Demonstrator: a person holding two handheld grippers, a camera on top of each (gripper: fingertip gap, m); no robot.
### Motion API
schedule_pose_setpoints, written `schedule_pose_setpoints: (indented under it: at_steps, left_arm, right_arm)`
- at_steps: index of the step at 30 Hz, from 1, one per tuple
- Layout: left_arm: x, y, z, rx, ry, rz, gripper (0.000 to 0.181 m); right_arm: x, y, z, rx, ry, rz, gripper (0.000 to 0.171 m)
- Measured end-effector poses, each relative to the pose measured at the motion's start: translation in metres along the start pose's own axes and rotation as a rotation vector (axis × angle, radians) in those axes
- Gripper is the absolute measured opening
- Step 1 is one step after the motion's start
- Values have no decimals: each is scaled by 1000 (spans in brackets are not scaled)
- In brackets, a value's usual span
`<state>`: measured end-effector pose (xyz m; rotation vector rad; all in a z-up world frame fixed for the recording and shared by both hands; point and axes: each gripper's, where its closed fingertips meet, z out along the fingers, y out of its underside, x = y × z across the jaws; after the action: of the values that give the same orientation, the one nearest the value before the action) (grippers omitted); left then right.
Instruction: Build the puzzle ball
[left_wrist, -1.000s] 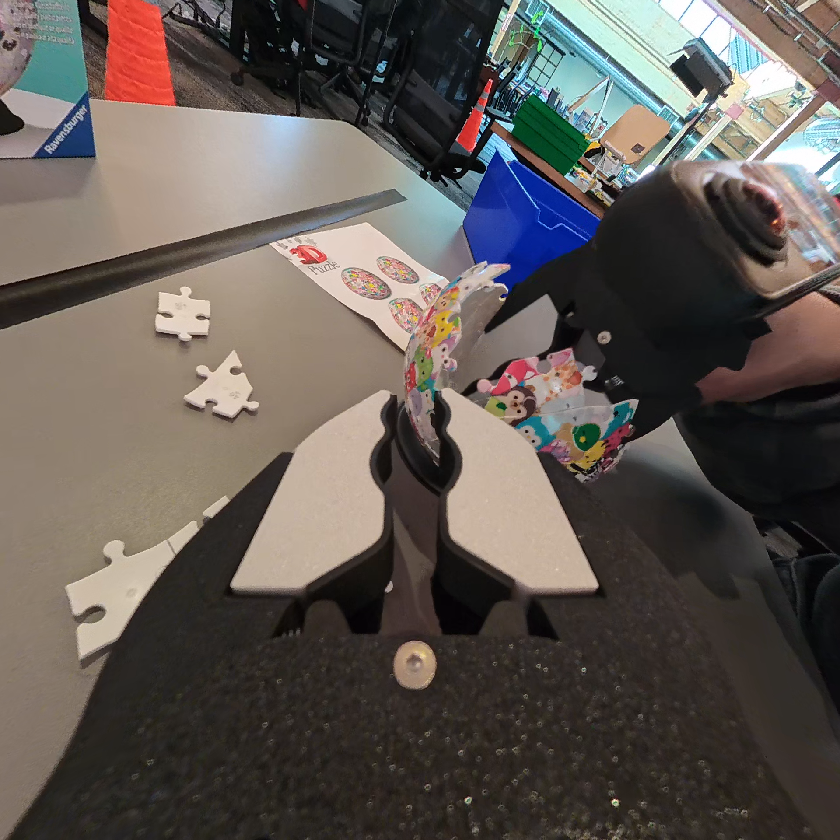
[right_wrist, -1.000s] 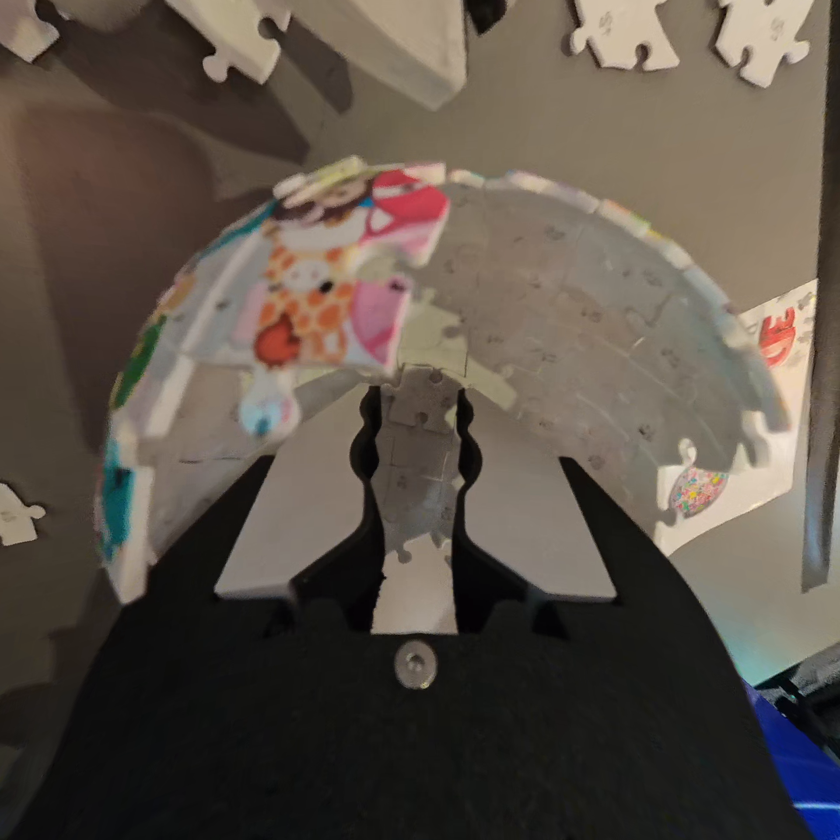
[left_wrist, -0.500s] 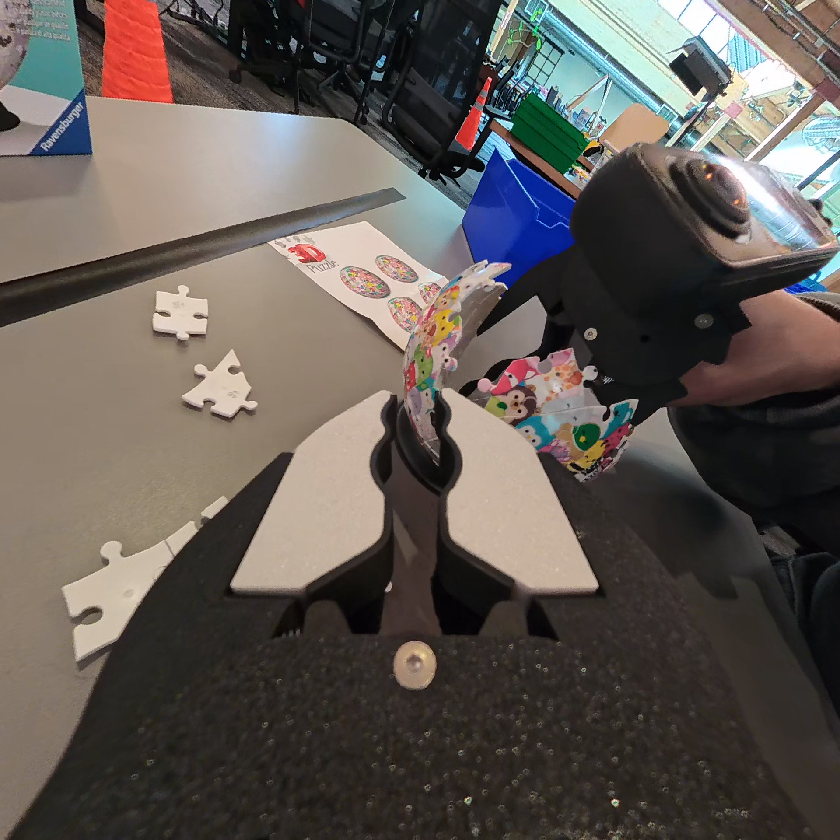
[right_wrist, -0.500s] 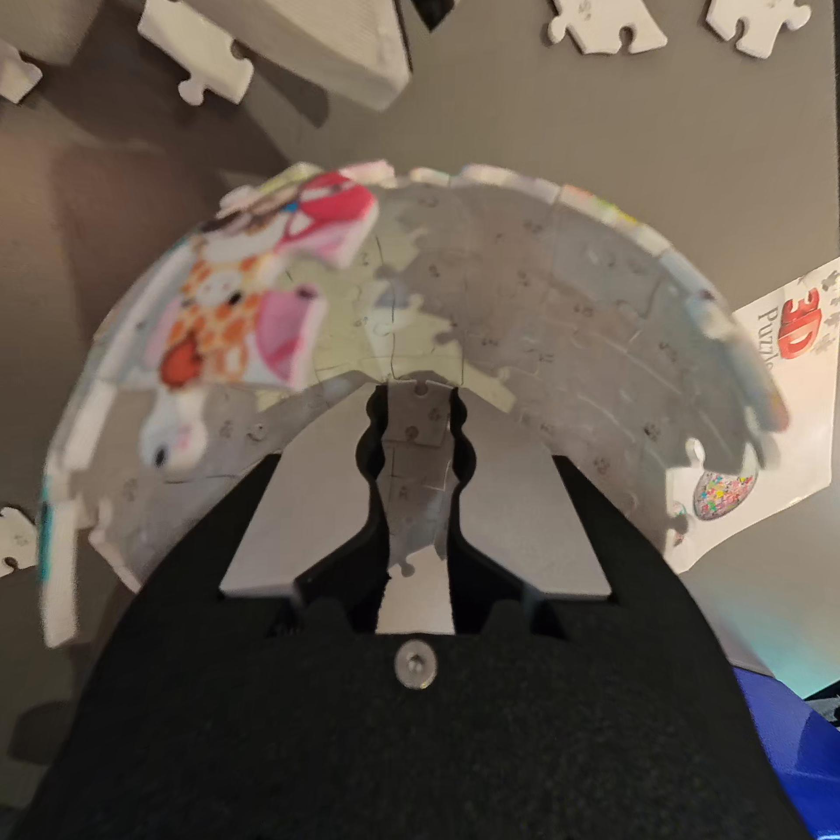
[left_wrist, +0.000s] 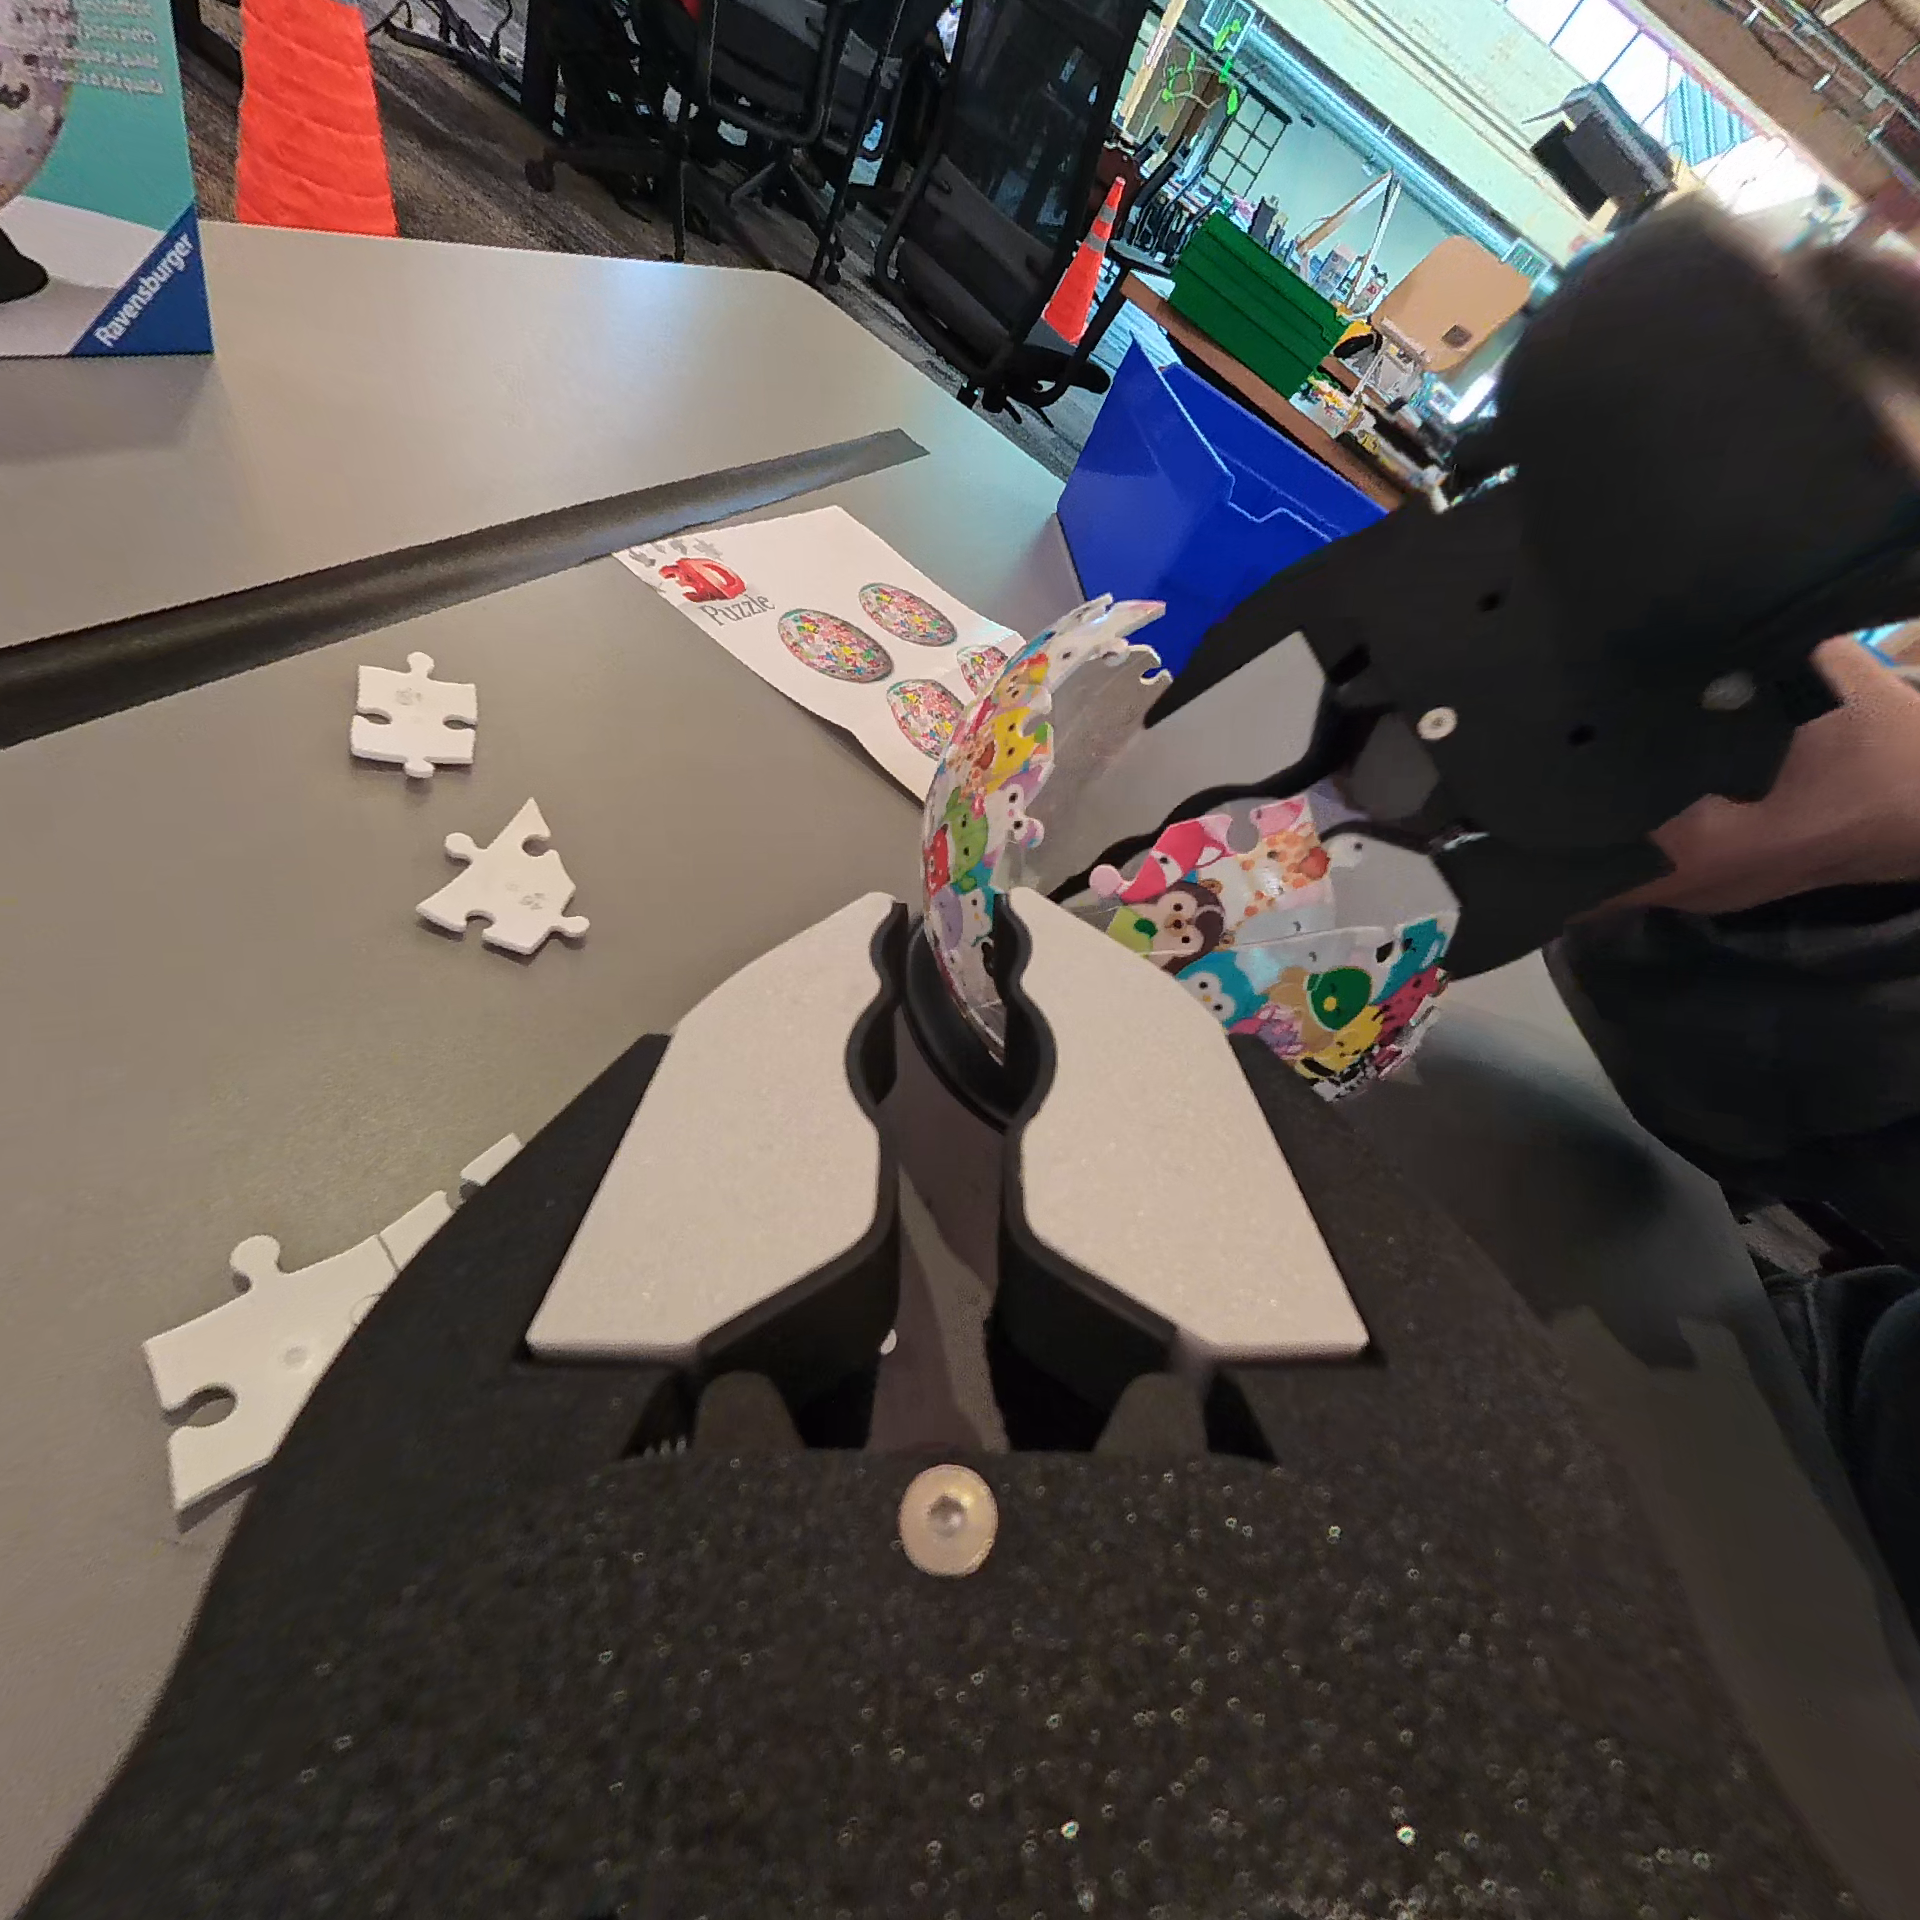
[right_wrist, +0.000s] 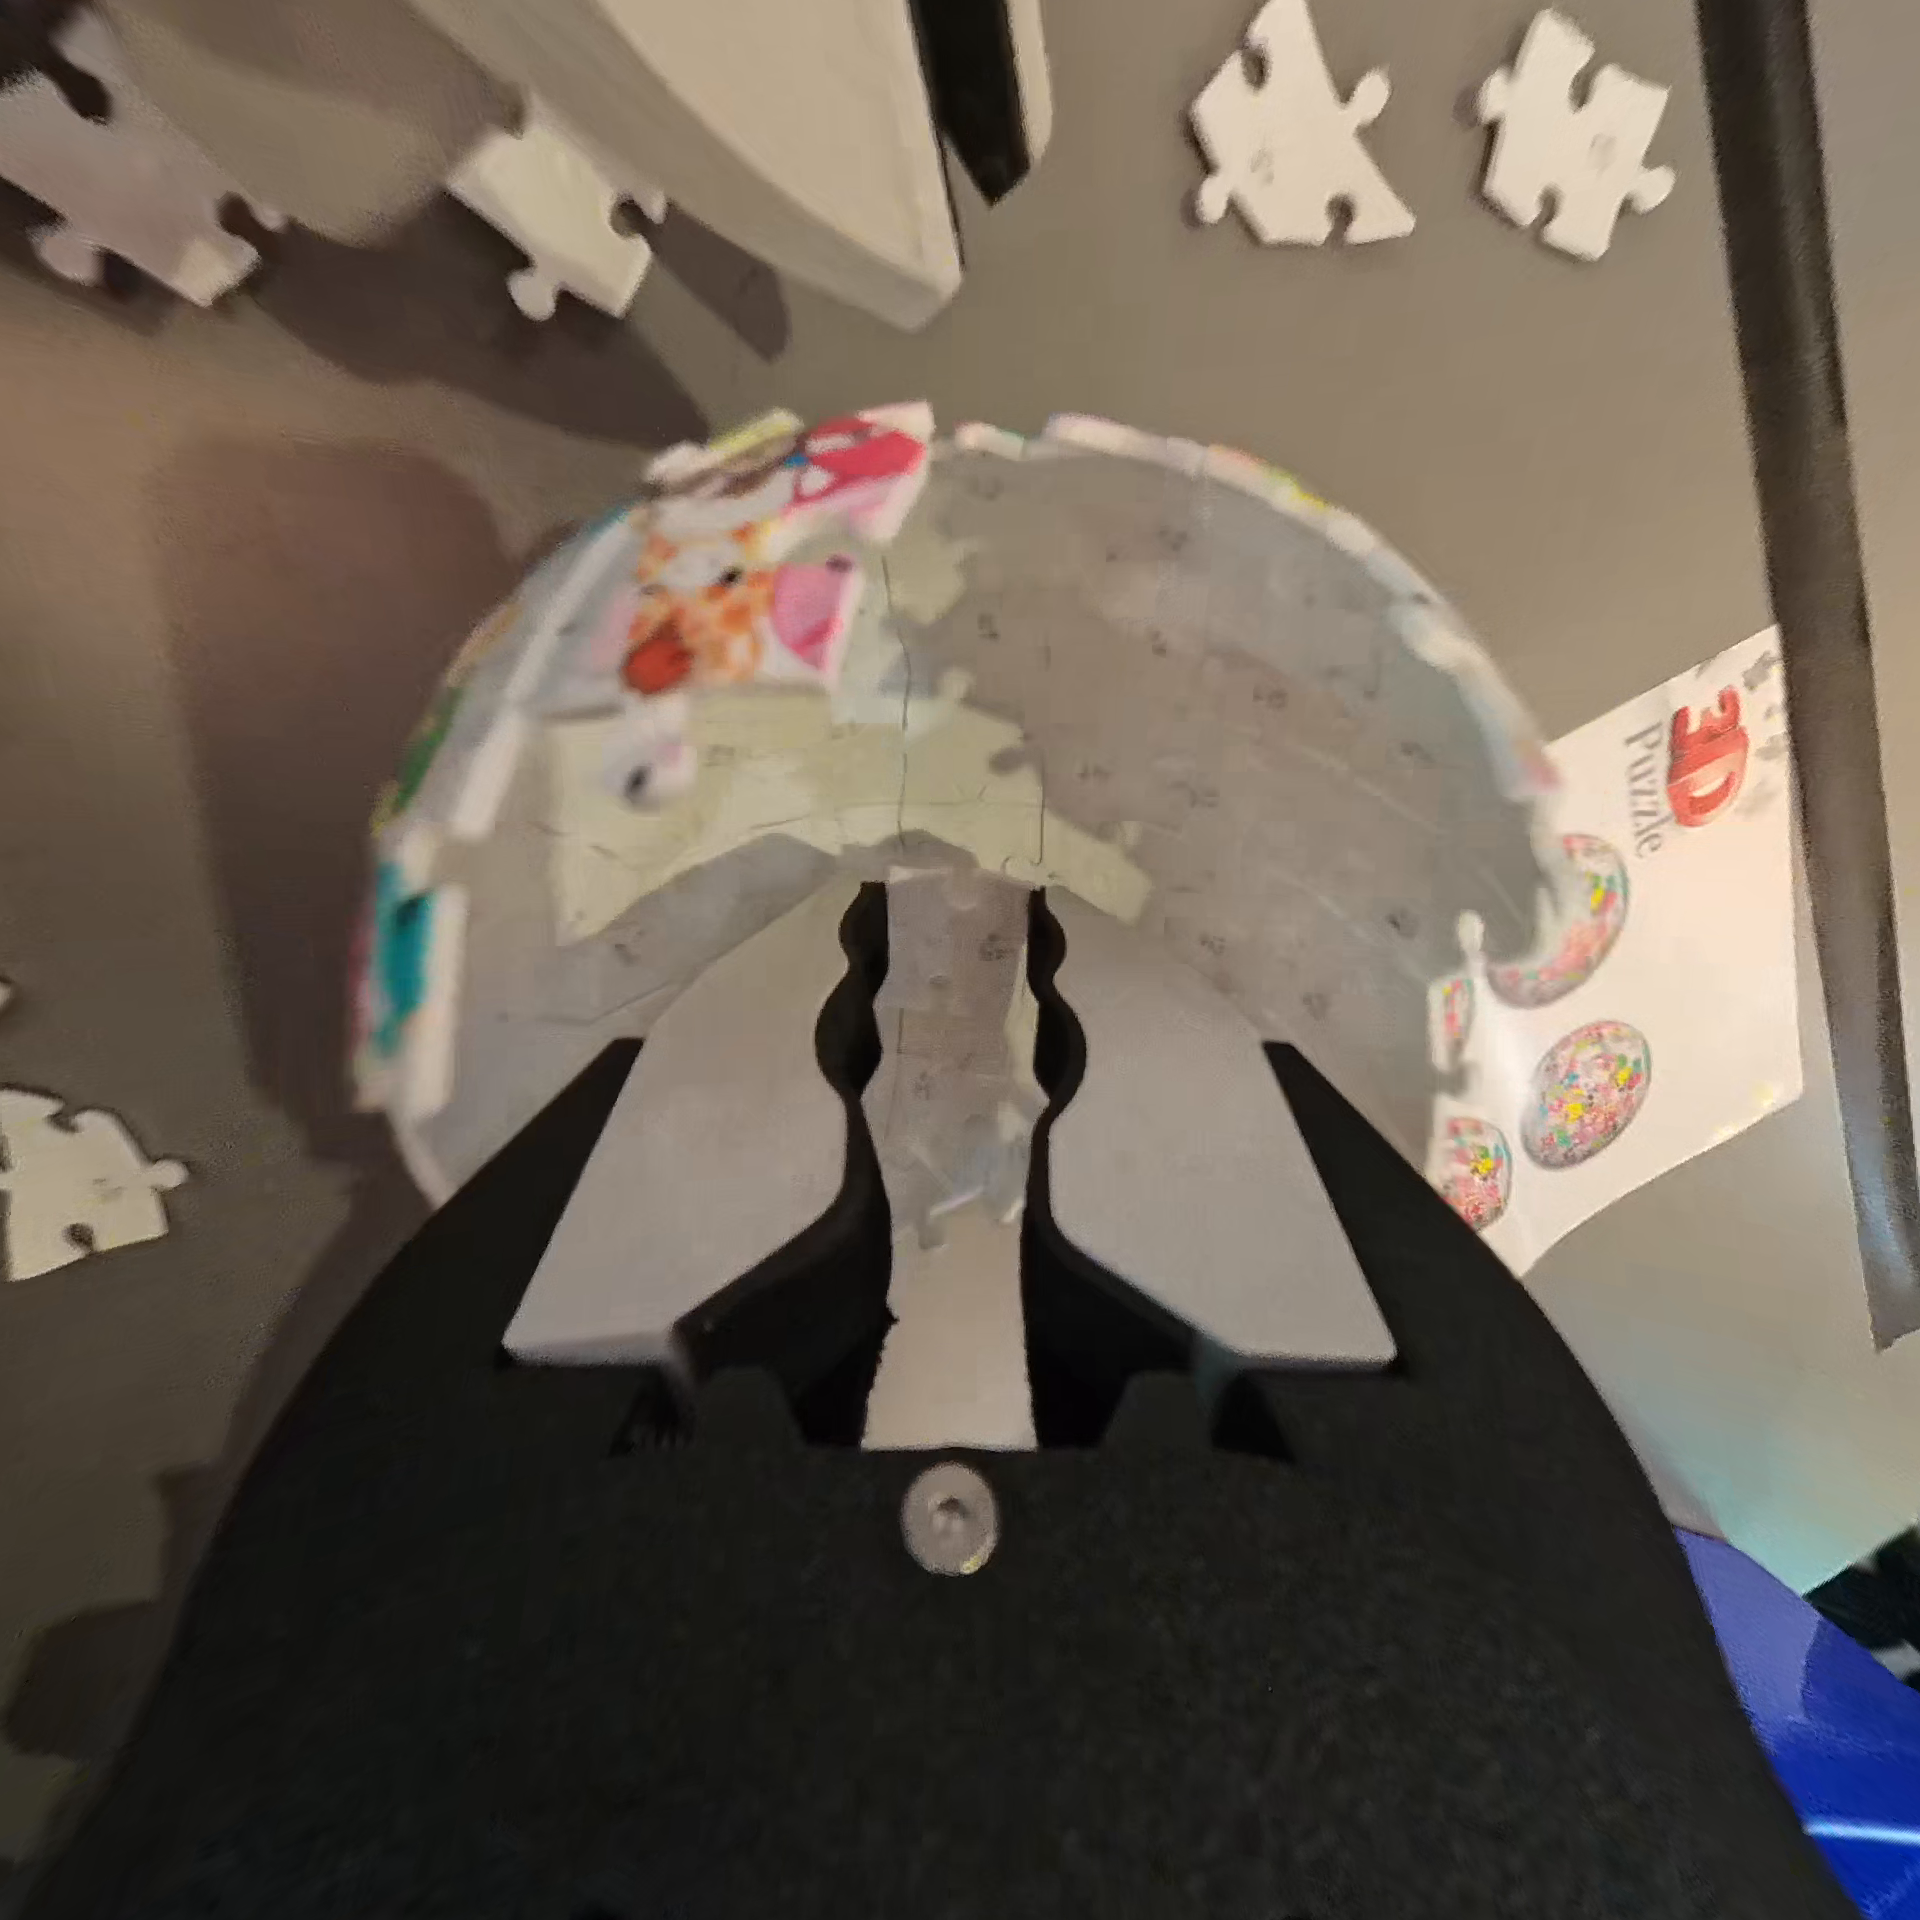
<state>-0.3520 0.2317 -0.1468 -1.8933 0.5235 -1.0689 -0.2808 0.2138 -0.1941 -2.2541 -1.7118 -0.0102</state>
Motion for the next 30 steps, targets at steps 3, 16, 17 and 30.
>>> schedule_pose_setpoints:
  at_steps: [3,16,17,30]
  left_arm:
    - [0,-1,0,4,-3,2,15]
    - [0,-1,0,2,-30,45,14]
    - [0,-1,0,3,-32,46,14]
    - [1,0,1,-3,-31,46,13]
  right_arm:
    - [-4,-5,-25,67,-19,19,26]
    - [-113,142,-33,-38,-244,-27,26]
    - [-112,141,-29,9,-207,-57,27]
    - [-102,146,-47,259,-57,181,38]
